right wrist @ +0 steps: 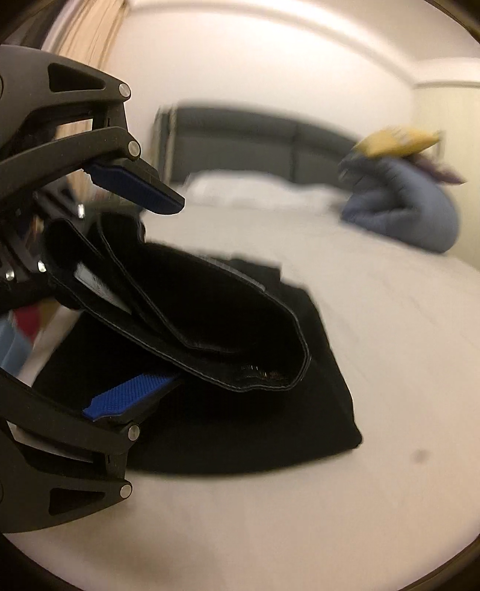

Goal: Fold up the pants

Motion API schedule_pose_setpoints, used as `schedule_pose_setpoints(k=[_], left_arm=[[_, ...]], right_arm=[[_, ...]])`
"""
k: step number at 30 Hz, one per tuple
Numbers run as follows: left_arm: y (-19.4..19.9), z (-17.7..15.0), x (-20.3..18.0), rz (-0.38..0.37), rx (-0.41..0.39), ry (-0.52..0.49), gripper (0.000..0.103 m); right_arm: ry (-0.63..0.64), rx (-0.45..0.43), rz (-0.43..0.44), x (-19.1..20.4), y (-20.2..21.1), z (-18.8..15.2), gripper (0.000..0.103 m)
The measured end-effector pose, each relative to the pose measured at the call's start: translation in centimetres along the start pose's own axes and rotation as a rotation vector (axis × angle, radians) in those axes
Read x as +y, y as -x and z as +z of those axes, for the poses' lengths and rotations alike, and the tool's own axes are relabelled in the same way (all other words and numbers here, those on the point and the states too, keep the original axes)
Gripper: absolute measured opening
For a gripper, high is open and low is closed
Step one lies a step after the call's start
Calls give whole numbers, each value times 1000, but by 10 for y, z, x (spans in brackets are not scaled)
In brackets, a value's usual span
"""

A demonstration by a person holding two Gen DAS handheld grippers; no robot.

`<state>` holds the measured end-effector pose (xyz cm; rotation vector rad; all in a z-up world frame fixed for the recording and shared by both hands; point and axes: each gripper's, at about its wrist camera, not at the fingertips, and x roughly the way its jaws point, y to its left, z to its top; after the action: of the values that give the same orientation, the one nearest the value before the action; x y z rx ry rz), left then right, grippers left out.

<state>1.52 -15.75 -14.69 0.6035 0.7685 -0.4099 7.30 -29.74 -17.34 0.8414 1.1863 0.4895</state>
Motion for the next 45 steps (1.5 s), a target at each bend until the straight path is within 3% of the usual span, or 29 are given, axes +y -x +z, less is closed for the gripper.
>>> schedule_pose_setpoints(k=[4, 6, 11, 12, 14, 16, 19, 26, 35, 39, 41, 43, 45], left_arm=[[-3, -4, -13, 51, -9, -101, 8], [-4, -7, -17, 67, -14, -138, 8], [-6, -12, -22, 88, -23, -204, 8], [-7, -13, -24, 86, -23, -214, 9], [-6, -13, -29, 74, -32, -239, 10], [-4, -12, -36, 76, -47, -270, 10], [-4, -6, -40, 57, -62, -281, 10], [-10, -5, -44, 7, -64, -300, 10], [-17, -18, -49, -35, -43, -308, 10], [-24, -16, -36, -51, -37, -268, 15], [-23, -16, -25, -67, -40, -237, 23], [-18, -17, -13, -67, -58, -208, 47], [-8, -20, 2, -88, -84, -159, 62]], right_arm=[[54, 52, -87, 8, -11, 2, 80], [65, 75, -112, 7, -16, 4, 66], [79, 88, -180, 7, -20, 1, 46], [89, 87, -200, 6, -19, 0, 34], [112, 75, -240, 6, -21, 2, 21], [136, 57, -258, 6, -15, 0, 16], [178, 26, -290, 8, -7, 1, 13], [162, 6, -261, -6, -5, 1, 13], [37, -30, -151, -45, -14, -17, 13], [3, -35, -96, -57, -22, -17, 13], [-9, -35, -62, -63, -22, -17, 11], [-23, -35, -26, -68, -22, -18, 11], [-38, -41, -3, -69, -22, -20, 12]])
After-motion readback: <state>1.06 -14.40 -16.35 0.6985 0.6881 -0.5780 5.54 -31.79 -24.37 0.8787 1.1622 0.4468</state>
